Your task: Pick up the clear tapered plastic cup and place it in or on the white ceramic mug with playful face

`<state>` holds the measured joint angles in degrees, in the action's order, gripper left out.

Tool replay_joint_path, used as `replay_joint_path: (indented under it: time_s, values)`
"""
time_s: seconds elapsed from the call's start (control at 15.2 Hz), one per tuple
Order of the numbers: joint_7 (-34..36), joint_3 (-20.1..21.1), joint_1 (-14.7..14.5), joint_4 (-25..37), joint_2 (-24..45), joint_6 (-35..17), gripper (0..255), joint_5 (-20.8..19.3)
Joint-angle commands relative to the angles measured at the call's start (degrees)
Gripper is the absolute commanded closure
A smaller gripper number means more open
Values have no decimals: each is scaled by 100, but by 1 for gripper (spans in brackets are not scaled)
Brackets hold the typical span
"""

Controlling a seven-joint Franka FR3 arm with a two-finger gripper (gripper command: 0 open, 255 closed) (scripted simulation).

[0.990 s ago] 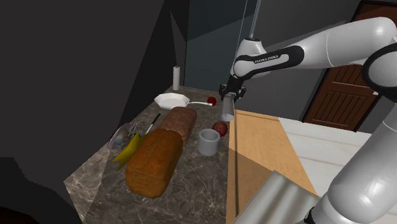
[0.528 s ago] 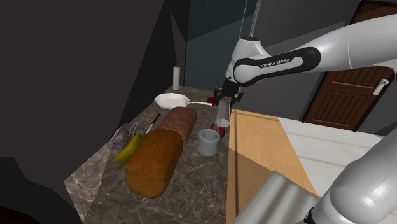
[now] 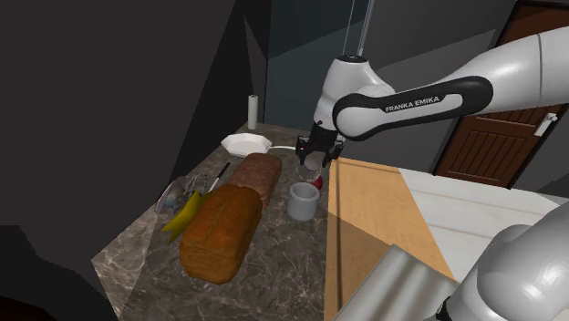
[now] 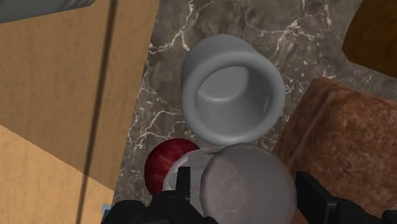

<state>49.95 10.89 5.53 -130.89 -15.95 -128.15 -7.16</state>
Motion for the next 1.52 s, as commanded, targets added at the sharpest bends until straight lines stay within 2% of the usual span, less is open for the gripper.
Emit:
replay_joint_path:
  time_s: [0.0,0.26,1.12,1.45]
  values:
    - [274,180,-110,-103,-137,66,255,23]
    - [803,545,-327,-225,-322,190,255,78]
    - [1108,658,-249,-875,75,-825,255,-162]
    - [1108,658,-249,-875,75,-825,255,-162]
